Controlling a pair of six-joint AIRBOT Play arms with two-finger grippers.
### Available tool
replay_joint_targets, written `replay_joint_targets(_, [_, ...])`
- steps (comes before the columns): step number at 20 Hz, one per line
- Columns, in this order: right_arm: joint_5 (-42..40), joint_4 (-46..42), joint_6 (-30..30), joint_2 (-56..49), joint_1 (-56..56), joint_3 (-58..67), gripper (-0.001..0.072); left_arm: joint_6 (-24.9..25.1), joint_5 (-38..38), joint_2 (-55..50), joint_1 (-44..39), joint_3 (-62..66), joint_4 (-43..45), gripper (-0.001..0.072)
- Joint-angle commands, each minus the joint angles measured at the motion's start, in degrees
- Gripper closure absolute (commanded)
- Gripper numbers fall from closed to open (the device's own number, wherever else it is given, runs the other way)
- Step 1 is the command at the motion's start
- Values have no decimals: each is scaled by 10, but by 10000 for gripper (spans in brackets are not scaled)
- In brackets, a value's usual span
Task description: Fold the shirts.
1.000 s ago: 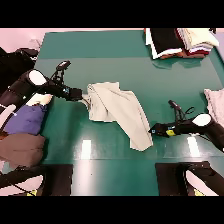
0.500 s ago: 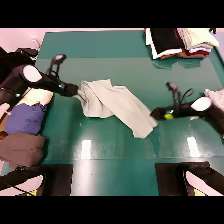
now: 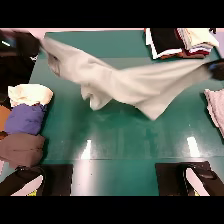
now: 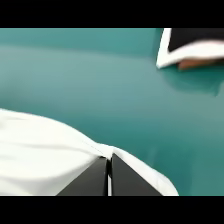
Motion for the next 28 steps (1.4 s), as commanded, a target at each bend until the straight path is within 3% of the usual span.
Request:
replay_joint_targets(1, [9, -6, 0, 43, -41, 96, 694, -2, 1, 57, 0, 100, 13, 684])
replay_joint_targets(8, [58, -6, 0, -16, -83, 308, 695, 4, 21, 95, 0, 244, -9, 685])
replay_joint_targets(13, [151, -4, 14, -156, -80, 484, 695, 13, -13, 58, 0, 153, -9, 684])
replay_joint_targets(18, [163, -26, 19, -282, 0, 382, 695, 12, -42, -79, 0, -3, -18, 684])
replay_joint_targets(24, [145, -69, 27, -459, 56, 299, 694, 6, 18, -269, 10, -61, -15, 682])
replay_joint_targets(25, [140, -69, 27, -479, 61, 304, 664, -9, 20, -283, 19, -61, -17, 653])
replay_joint_targets(26, [138, -66, 27, -497, 63, 317, 419, -22, 18, -287, 31, -61, -18, 377])
replay_joint_targets(27, [145, -61, 29, -509, 63, 333, 324, -24, 5, -286, 47, -57, -19, 210])
replay_joint_targets(28, [159, -49, 33, -517, 59, 350, 325, -23, -24, -285, 65, -49, -22, 211])
